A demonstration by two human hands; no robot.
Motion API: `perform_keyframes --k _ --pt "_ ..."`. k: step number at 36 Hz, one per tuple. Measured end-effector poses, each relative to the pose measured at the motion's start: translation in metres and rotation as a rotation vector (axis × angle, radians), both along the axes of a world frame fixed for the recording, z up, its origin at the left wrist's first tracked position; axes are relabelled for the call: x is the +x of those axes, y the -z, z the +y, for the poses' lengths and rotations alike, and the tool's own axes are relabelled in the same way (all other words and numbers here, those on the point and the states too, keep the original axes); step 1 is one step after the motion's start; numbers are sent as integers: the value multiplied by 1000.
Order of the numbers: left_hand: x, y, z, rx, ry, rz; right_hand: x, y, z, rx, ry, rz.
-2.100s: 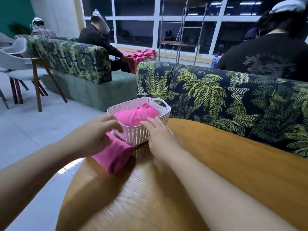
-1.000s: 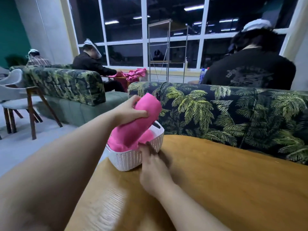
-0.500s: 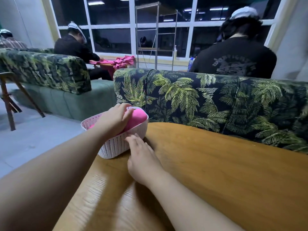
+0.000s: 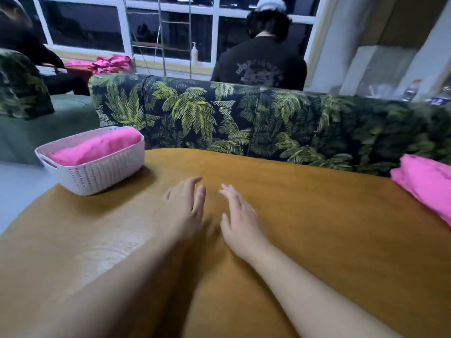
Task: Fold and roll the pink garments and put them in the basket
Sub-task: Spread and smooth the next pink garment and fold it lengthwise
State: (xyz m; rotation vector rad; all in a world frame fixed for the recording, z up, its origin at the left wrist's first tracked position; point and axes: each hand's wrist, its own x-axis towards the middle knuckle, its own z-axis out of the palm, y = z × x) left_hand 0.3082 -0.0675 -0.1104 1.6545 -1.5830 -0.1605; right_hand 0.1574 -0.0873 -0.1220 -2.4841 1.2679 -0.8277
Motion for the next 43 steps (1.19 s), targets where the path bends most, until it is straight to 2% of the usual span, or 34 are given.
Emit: perform_keyframes --k 7,9,10,12,14,16,20,22,26,29,31,34,38,41,43 --pt "-136 20 17 75 85 93 -133 11 24 48 304 -62" --pt "-169 21 20 153 79 97 -171 10 32 42 391 -88" --pt "-185 23 23 214 88 64 -190 10 37 31 431 -93" --pt "-211 28 32 296 149 -120 -226 10 46 -1 502 -87" --pt "-227 34 39 260 248 -340 -262 11 56 -31 571 -66" --pt "-232 37 39 251 300 -426 -296 11 65 -71 659 -42" --pt "-230 40 33 298 300 -366 -363 10 78 -274 876 51" --pt "-231 39 33 291 320 -383 -396 8 84 -286 1013 119" --pt "-232 38 34 259 329 -392 -456 -5 93 -153 1281 146" --pt "-233 39 35 245 350 -405 -489 -16 95 22 1418 36" --pt "-233 39 36 232 385 -415 -502 -19 96 167 1453 -56" --pt "-232 40 36 198 425 -424 -510 -14 94 320 1500 50" --pt "-231 40 36 190 474 -428 -519 -13 89 261 1546 215" --pt "-231 40 36 191 481 -430 -522 -17 92 202 1533 255" --pt "-231 39 36 197 486 -431 -519 -22 95 91 1498 267"
